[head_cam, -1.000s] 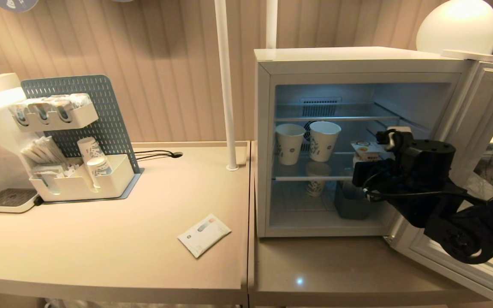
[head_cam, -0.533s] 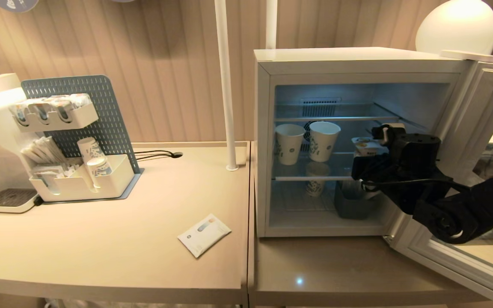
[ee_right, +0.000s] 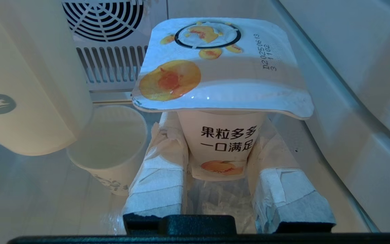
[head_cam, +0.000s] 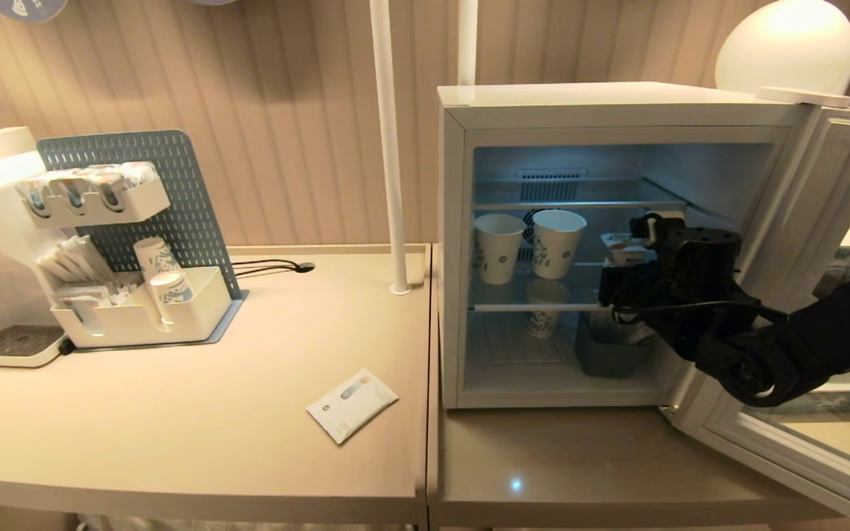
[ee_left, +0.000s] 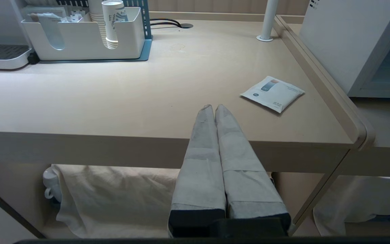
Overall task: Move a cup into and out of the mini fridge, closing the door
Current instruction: Put the yoghurt in the freezer
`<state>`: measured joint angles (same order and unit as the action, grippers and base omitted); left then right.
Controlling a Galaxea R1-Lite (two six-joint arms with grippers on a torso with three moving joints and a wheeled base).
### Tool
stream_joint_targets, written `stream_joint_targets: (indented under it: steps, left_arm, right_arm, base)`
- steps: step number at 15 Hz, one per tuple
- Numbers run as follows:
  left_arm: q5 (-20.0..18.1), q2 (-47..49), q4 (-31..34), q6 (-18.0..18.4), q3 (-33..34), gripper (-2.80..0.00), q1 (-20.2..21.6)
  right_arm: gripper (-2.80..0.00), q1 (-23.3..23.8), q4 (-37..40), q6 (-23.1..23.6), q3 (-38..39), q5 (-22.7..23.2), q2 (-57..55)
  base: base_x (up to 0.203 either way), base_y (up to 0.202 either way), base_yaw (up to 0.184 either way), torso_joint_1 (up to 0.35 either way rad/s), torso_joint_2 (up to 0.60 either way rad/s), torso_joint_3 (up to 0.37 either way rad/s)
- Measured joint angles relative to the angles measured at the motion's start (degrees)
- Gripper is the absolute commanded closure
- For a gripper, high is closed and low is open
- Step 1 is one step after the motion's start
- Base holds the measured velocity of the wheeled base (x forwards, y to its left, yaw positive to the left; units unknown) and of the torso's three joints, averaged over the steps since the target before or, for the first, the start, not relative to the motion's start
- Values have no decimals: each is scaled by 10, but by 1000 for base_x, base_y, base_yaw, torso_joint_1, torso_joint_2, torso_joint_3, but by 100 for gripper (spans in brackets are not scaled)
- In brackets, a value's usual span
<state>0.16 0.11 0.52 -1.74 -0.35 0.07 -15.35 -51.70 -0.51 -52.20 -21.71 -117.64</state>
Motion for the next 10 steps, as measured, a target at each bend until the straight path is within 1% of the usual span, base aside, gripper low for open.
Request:
stream_joint_targets:
  steps: [2, 3, 7, 10]
  left_arm:
    - [0, 0, 0, 0, 0, 0, 0]
    - [0, 0, 0, 0, 0, 0, 0]
    - [0, 0, 0, 0, 0, 0, 0]
    - [0, 0, 0, 0, 0, 0, 0]
  right_arm:
    - [0, 0, 6, 0, -1, 0, -4]
    - [-280, 0, 11, -2, -2, 0, -4]
    - [-280, 0, 16, -5, 3, 3, 1]
    - [-280, 0, 14, -4, 21, 4, 15]
  base:
    - [0, 0, 0, 0, 0, 0]
    - [0, 0, 0, 0, 0, 0]
    - [0, 0, 0, 0, 0, 0]
    - [0, 0, 0, 0, 0, 0]
